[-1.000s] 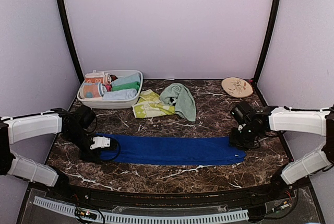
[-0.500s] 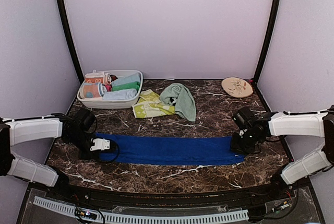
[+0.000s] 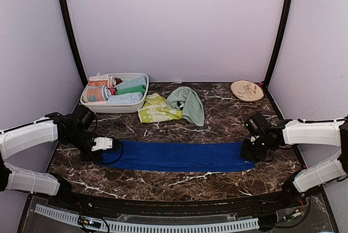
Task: Roll the towels
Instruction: Smooth out the towel at the center of the board.
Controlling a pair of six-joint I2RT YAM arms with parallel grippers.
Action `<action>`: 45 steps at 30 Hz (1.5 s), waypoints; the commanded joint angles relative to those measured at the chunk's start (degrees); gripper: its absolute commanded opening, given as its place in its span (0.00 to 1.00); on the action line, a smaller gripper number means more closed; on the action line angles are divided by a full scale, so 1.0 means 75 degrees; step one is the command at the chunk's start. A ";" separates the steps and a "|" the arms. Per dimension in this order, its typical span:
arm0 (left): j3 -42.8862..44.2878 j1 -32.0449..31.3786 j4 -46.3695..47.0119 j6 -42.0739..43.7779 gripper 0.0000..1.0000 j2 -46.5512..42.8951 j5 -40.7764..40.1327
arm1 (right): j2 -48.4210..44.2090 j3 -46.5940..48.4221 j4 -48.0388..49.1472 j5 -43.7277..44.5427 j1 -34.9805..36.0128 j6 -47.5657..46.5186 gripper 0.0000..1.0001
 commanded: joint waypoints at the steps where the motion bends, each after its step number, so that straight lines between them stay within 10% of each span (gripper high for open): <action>1: -0.0029 -0.0024 0.0523 -0.0379 0.33 0.0230 0.0445 | 0.0069 0.0262 -0.0269 -0.0156 -0.0075 -0.0167 0.32; 8: -0.0149 -0.0025 0.0984 -0.0556 0.34 0.1007 0.0375 | 0.0374 0.1638 -0.0662 -0.0346 -0.0208 -0.0551 0.39; 15: -0.0455 -0.0020 0.1199 -0.0567 0.01 0.0929 0.0264 | 0.1203 0.1433 0.0216 -0.0991 -0.0260 -0.0473 0.37; 35: -0.1202 0.0809 0.0226 0.0505 0.00 -0.0367 0.0449 | 0.1474 0.0810 0.0404 -0.0386 -0.0714 -0.0656 0.33; 41: -0.0412 0.0786 -0.0161 0.0035 0.65 -0.0890 0.1413 | 0.1300 0.0822 0.0195 -0.0278 -0.0714 -0.0702 0.33; 45: 0.0392 0.0751 -0.0065 -0.0407 0.78 -0.0683 0.1812 | 0.0713 0.0844 0.0055 -0.0318 -0.0690 -0.0669 0.33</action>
